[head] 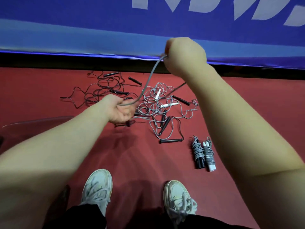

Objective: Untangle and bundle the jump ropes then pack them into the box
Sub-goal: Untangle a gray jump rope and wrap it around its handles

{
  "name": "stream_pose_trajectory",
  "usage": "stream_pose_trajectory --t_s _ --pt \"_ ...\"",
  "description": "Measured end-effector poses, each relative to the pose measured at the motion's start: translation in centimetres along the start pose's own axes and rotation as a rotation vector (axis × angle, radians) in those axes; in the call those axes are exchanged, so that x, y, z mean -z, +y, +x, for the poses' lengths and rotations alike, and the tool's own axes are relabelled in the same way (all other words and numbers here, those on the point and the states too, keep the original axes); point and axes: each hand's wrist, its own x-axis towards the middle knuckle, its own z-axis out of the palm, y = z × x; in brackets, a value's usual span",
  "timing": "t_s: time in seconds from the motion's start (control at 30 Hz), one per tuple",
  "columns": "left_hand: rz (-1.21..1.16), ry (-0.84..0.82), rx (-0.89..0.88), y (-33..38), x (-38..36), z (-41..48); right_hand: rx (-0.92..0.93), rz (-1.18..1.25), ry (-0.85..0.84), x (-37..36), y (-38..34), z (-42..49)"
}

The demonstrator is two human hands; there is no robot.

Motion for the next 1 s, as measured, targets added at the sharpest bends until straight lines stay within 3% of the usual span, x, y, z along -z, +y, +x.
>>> stream_pose_trajectory --t_s 0.1,0.17,0.27,0.37,0.5,0.73,0.83,1.0 --pt "-0.201 0.031 -0.205 1.5 0.4 0.6 -0.061 -0.063 -0.003 -0.2 0.3 -0.1" --pt "0.022 -0.015 -0.333 2.3 0.8 0.9 -0.010 0.141 -0.028 0.1 -0.2 -0.1" --pt "0.526 -0.215 -0.414 1.4 0.5 0.9 0.105 0.663 -0.066 0.9 -2.0 -0.6" --pt "0.758 -0.416 -0.338 -0.7 -0.6 1.0 0.131 0.875 0.019 1.3 -3.6 -0.4" --pt "0.766 -0.569 -0.222 -2.6 -1.6 1.2 0.067 1.079 0.073 0.9 -3.7 0.3" --pt "0.738 -0.352 -0.152 -2.4 -2.1 0.6 -0.072 1.231 0.003 -2.0 -0.7 1.2" --pt "0.546 -0.336 -0.157 -1.5 -2.8 0.3 -0.046 1.207 -0.157 -4.6 1.8 1.1" --pt "0.287 -0.317 -0.201 0.9 -3.9 -1.1 -0.064 1.021 -0.670 -10.6 6.2 -1.5"
